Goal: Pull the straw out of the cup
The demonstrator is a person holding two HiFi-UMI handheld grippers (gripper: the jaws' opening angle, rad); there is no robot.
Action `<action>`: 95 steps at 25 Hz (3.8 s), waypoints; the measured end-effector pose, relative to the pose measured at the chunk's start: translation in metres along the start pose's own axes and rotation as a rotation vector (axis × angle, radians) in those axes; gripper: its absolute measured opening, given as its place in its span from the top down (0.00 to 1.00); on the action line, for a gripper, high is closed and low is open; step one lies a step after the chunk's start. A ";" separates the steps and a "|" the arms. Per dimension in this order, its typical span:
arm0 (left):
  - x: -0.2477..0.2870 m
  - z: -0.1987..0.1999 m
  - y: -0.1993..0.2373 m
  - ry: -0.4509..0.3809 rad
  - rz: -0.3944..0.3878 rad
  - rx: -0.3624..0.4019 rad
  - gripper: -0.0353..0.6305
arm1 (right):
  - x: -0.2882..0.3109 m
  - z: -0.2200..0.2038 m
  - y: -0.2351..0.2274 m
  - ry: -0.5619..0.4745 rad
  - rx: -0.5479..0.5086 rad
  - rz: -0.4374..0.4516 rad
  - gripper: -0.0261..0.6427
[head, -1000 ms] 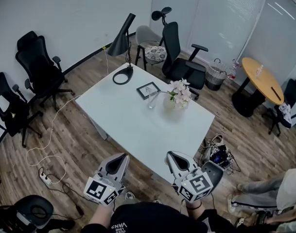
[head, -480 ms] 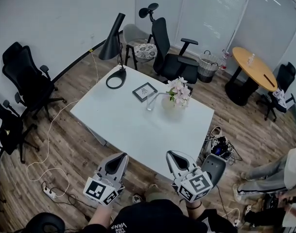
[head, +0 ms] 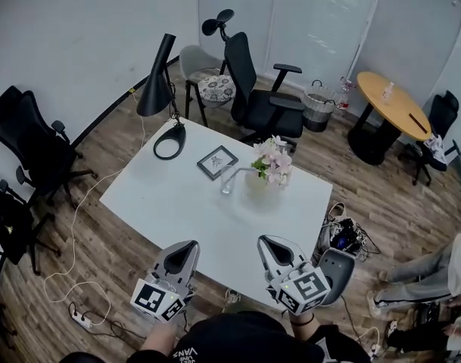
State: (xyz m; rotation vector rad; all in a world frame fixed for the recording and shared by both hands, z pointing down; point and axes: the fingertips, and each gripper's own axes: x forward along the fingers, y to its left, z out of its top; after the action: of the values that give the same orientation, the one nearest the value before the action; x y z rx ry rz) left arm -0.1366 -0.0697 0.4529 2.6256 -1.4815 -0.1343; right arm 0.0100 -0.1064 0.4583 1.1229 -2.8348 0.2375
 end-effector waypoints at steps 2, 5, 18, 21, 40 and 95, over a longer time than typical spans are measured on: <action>0.017 0.001 0.006 0.002 -0.013 0.005 0.93 | 0.009 0.004 -0.013 -0.004 0.000 -0.006 0.94; 0.038 0.002 0.012 0.008 -0.026 0.011 0.93 | 0.021 0.006 -0.029 -0.003 0.003 -0.009 0.94; 0.093 0.001 0.028 0.038 -0.058 0.010 0.93 | 0.047 0.011 -0.068 0.001 0.013 -0.009 0.94; 0.100 0.003 0.035 0.038 -0.073 0.009 0.93 | 0.054 0.010 -0.070 0.011 0.019 -0.023 0.94; 0.146 0.033 0.082 0.019 -0.224 0.020 0.93 | 0.100 0.042 -0.086 -0.028 -0.015 -0.166 0.94; 0.181 0.021 0.133 0.049 -0.256 -0.027 0.93 | 0.208 -0.054 -0.128 0.149 0.039 -0.188 0.93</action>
State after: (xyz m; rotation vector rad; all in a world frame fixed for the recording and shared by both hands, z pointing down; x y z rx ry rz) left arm -0.1590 -0.2944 0.4497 2.7639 -1.1158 -0.1108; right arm -0.0522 -0.3290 0.5535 1.3103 -2.5867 0.3486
